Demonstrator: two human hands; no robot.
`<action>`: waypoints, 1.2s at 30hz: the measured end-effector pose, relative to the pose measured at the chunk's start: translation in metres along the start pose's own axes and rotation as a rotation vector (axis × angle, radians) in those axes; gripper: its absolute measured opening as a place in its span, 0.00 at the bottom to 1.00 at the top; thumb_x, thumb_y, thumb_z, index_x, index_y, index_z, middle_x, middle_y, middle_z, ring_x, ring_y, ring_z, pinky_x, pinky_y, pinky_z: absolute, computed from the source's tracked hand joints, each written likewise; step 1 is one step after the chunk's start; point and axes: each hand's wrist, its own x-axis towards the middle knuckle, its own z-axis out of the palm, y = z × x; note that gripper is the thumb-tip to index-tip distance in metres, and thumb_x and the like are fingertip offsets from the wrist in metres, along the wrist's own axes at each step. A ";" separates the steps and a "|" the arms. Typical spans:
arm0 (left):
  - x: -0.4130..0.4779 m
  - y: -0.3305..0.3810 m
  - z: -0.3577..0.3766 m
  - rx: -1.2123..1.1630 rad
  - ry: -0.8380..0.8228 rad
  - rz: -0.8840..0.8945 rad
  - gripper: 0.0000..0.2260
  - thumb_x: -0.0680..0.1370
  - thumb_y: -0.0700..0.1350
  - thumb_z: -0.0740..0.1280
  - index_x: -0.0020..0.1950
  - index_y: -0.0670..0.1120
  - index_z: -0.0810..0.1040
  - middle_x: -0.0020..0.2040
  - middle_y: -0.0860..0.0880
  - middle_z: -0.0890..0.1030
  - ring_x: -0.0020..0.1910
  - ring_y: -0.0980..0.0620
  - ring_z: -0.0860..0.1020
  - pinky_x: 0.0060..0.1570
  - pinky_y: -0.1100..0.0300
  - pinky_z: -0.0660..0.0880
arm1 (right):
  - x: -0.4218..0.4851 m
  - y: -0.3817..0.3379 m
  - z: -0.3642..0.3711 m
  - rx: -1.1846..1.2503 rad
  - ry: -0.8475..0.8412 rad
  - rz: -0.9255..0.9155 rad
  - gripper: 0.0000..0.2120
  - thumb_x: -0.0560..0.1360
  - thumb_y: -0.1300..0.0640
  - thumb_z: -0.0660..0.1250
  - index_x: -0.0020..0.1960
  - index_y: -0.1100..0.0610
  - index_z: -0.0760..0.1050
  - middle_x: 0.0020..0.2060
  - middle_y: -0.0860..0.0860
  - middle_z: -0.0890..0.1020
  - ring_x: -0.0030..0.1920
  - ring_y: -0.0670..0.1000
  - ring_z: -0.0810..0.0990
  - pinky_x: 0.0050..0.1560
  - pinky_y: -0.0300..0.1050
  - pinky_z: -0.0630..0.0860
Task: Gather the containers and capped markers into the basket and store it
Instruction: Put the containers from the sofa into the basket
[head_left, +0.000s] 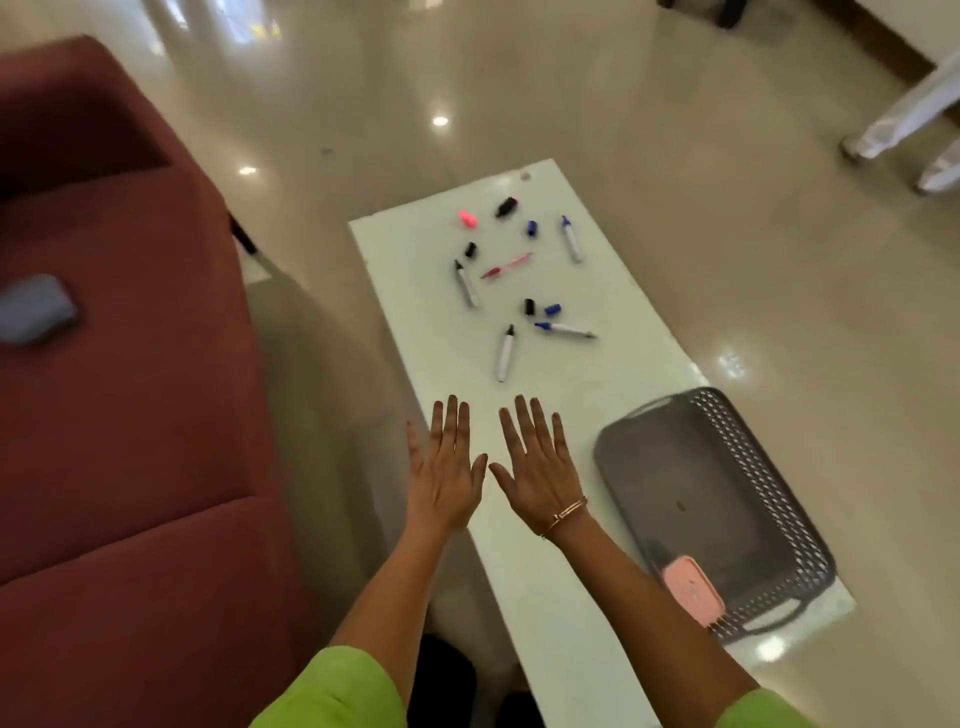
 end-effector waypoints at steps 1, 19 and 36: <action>0.004 -0.022 -0.008 -0.002 0.003 -0.025 0.29 0.78 0.56 0.44 0.75 0.43 0.43 0.77 0.44 0.47 0.75 0.46 0.44 0.72 0.40 0.39 | 0.018 -0.017 -0.001 0.002 -0.001 -0.012 0.31 0.76 0.43 0.49 0.74 0.57 0.50 0.75 0.59 0.54 0.75 0.58 0.49 0.72 0.55 0.40; 0.064 -0.380 -0.107 0.009 0.107 -0.516 0.30 0.77 0.58 0.41 0.75 0.44 0.40 0.77 0.46 0.44 0.75 0.48 0.40 0.70 0.43 0.32 | 0.299 -0.315 0.026 -0.005 -0.137 -0.387 0.35 0.74 0.39 0.43 0.74 0.58 0.47 0.75 0.60 0.52 0.75 0.60 0.47 0.74 0.59 0.45; 0.140 -0.660 -0.075 -0.036 0.037 -0.846 0.32 0.79 0.56 0.52 0.75 0.41 0.42 0.77 0.44 0.46 0.76 0.48 0.42 0.71 0.41 0.39 | 0.533 -0.535 0.143 0.537 -0.419 -0.231 0.25 0.77 0.48 0.60 0.67 0.64 0.65 0.61 0.63 0.76 0.62 0.61 0.73 0.62 0.53 0.68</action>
